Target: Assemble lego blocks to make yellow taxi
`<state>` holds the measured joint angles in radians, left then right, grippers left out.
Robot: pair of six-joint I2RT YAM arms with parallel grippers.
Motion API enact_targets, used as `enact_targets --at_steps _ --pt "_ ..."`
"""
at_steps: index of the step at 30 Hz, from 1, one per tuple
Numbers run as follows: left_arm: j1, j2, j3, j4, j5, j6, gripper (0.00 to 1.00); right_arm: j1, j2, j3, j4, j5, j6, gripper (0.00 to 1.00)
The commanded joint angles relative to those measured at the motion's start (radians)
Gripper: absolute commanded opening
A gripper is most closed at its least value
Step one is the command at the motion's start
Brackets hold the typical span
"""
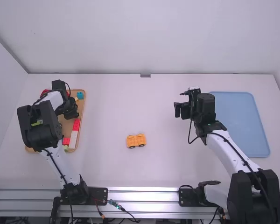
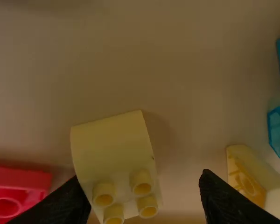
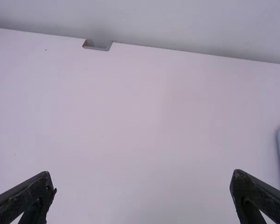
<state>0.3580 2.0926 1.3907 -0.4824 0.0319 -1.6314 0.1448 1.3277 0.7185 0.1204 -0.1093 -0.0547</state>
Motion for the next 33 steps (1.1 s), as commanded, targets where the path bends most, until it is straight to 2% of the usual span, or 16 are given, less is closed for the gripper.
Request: enact_targets --at_steps 1,3,6,7,22,24,30,33 --pt "-0.005 0.016 -0.051 0.018 0.005 -0.003 0.47 0.0 0.004 0.023 0.0 -0.002 0.006 0.99" --pt "-0.005 0.016 -0.057 0.028 0.004 -0.003 0.29 0.0 0.004 0.023 0.0 -0.002 0.006 0.99" --pt "-0.004 0.016 -0.053 0.024 0.004 0.0 0.12 0.0 0.004 0.023 0.002 -0.002 0.005 0.99" --pt "-0.004 0.016 -0.049 0.02 0.007 0.006 0.02 0.0 0.004 0.023 0.004 -0.002 0.006 0.99" --pt "-0.004 0.016 0.004 -0.088 0.008 0.005 0.07 0.0 0.004 0.023 0.004 0.002 0.005 0.99" --pt "-0.005 0.016 0.009 -0.103 0.008 0.004 0.02 0.0 0.004 0.023 0.004 0.002 0.006 0.99" --pt "-0.004 0.014 0.022 -0.114 0.005 0.006 0.02 0.0 0.004 0.023 0.004 0.002 0.005 0.99" --pt "-0.005 0.002 0.064 -0.18 0.005 0.088 0.02 0.0 0.004 0.023 0.004 0.002 0.005 0.99"
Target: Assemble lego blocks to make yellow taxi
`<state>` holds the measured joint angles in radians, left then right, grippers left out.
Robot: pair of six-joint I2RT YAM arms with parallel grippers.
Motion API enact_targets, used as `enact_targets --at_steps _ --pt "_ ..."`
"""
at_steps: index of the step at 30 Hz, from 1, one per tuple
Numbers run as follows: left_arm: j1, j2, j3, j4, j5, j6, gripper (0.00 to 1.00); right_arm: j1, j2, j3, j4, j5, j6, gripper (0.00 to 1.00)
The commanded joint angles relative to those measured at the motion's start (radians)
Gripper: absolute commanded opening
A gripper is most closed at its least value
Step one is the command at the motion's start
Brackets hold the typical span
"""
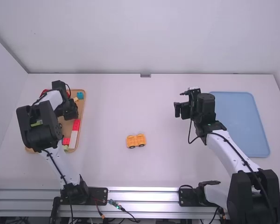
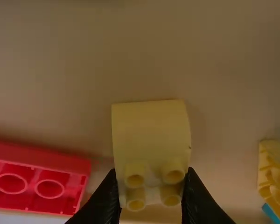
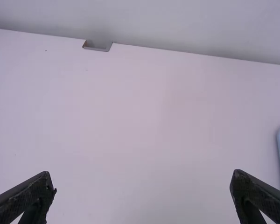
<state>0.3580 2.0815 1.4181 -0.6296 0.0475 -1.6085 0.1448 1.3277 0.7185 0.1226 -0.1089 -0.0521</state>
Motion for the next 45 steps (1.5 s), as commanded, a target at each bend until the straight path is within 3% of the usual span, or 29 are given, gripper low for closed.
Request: enact_targets --at_steps 1,7,11,15,20,25,30,36,40,45 --pt "-0.005 0.011 0.046 -0.047 -0.011 0.081 0.02 0.0 0.004 0.023 0.002 0.001 0.002 0.99" --pt "-0.005 -0.009 0.198 -0.293 -0.007 0.171 0.02 0.0 0.004 0.023 0.002 0.001 0.0 0.99" --pt "-0.005 -0.009 0.279 -0.54 0.068 0.14 0.02 0.0 0.004 0.023 0.002 0.001 0.001 0.99" --pt "-0.027 -0.009 0.283 -0.589 0.084 0.143 0.02 0.0 0.004 0.023 0.002 0.001 0.003 1.0" --pt "-0.089 -0.013 0.272 -0.542 0.069 0.237 0.02 0.0 0.004 0.023 0.001 -0.003 0.003 0.99" --pt "-0.203 -0.045 0.198 -0.522 0.013 0.109 0.02 0.0 0.004 0.023 0.001 -0.002 0.003 0.99" --pt "-0.304 -0.232 -0.023 -0.346 0.024 0.13 0.02 0.0 0.004 0.023 0.0 -0.003 0.004 0.99" --pt "-0.41 -0.422 -0.257 -0.241 0.008 0.0 0.02 0.0 0.004 0.023 0.002 -0.003 0.004 0.99" --pt "-0.498 -0.453 -0.359 -0.111 0.034 -0.049 0.02 0.0 0.004 0.023 -0.002 -0.021 0.004 0.99" --pt "-0.583 -0.445 -0.411 -0.061 -0.005 -0.147 0.02 0.0 0.004 0.023 -0.001 -0.049 0.003 0.99"
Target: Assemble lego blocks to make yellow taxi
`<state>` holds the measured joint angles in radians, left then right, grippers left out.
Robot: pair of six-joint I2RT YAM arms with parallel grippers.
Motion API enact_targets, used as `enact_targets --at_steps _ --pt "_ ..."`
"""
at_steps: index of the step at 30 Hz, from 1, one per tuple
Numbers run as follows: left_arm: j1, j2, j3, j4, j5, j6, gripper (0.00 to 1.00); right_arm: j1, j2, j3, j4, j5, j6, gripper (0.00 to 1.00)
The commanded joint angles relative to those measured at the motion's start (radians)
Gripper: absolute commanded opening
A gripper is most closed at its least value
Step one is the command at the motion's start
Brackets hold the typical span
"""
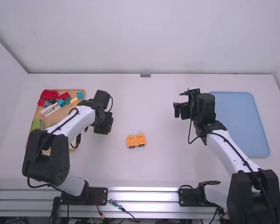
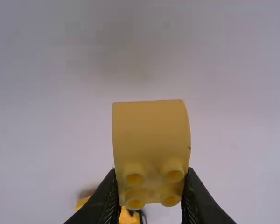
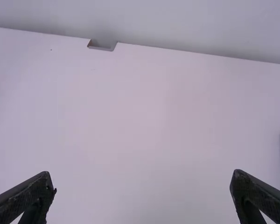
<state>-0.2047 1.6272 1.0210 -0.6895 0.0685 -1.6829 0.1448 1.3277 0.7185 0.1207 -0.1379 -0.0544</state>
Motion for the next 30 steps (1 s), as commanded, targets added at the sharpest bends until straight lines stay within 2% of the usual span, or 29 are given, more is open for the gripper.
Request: enact_targets --at_steps 1,8,13,16,30 --pt "-0.036 0.012 -0.021 -0.005 -0.033 -0.087 0.02 0.0 0.004 0.023 0.0 -0.019 0.005 0.99" --pt "-0.091 0.012 -0.034 -0.009 -0.036 -0.111 0.02 0.0 0.004 0.023 0.001 -0.019 0.006 0.99" --pt "-0.11 0.012 -0.09 -0.009 -0.031 -0.292 0.02 0.0 0.004 0.023 -0.001 -0.019 0.005 0.99" --pt "-0.11 0.012 -0.121 -0.004 -0.02 -0.328 0.02 0.0 0.004 0.023 -0.001 -0.019 0.006 0.99" --pt "-0.105 0.012 -0.266 0.238 0.005 -0.325 0.02 0.0 0.004 0.023 -0.009 -0.019 0.006 0.99"
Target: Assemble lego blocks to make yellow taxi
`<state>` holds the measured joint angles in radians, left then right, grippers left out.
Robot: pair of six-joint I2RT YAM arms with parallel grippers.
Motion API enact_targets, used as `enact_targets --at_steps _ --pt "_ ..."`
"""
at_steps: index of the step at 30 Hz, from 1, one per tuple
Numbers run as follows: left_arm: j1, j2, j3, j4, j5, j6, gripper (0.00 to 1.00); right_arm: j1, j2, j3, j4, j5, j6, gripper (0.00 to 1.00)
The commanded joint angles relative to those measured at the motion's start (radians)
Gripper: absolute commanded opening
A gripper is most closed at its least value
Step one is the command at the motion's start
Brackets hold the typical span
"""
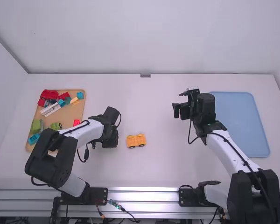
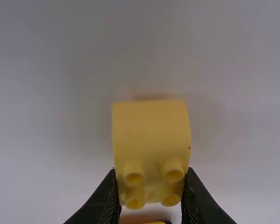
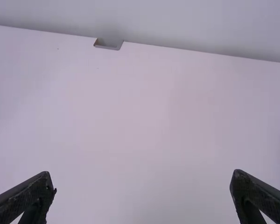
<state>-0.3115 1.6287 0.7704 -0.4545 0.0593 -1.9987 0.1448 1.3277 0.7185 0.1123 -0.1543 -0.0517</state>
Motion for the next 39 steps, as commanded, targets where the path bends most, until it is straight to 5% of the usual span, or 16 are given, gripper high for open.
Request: enact_targets --at_steps 1,3,8,11,20,27,32,36,37,38,39 --pt "0.006 0.01 -0.018 0.011 0.016 -0.009 0.06 0.0 0.004 0.023 -0.002 -0.003 0.003 0.99" --pt "0.005 0.01 -0.018 0.015 0.023 -0.01 0.21 0.0 0.004 0.023 -0.004 -0.003 0.003 0.99" --pt "0.002 0.01 -0.016 0.017 0.037 -0.009 0.3 0.0 0.004 0.023 -0.004 -0.003 0.003 0.99" --pt "0.011 0.01 0.003 -0.012 0.049 0.013 0.51 0.0 0.004 0.023 -0.006 -0.003 0.003 1.0" --pt "0.016 0.008 0.079 -0.074 0.03 0.117 0.74 0.0 0.004 0.023 -0.01 -0.003 0.002 0.99" --pt "0.045 -0.009 0.222 -0.169 0.03 0.536 0.69 0.0 0.004 0.023 -0.029 -0.003 -0.001 0.99" --pt "0.044 -0.009 0.386 -0.249 0.061 1.263 0.66 0.0 0.004 0.023 -0.034 -0.01 -0.002 0.99" --pt "0.037 -0.009 0.491 -0.312 0.165 1.861 0.38 0.0 0.004 0.022 -0.041 -0.086 -0.053 0.99" --pt "0.037 -0.009 0.511 -0.335 0.177 1.942 0.4 0.0 0.004 0.022 -0.042 -0.123 -0.074 0.99" --pt "0.037 -0.009 0.524 -0.351 0.188 1.976 0.75 0.0 0.004 0.022 -0.046 -0.152 -0.092 0.99" --pt "0.037 -0.009 0.536 -0.361 0.193 1.998 0.99 0.0 0.004 0.022 -0.051 -0.179 -0.113 0.99"
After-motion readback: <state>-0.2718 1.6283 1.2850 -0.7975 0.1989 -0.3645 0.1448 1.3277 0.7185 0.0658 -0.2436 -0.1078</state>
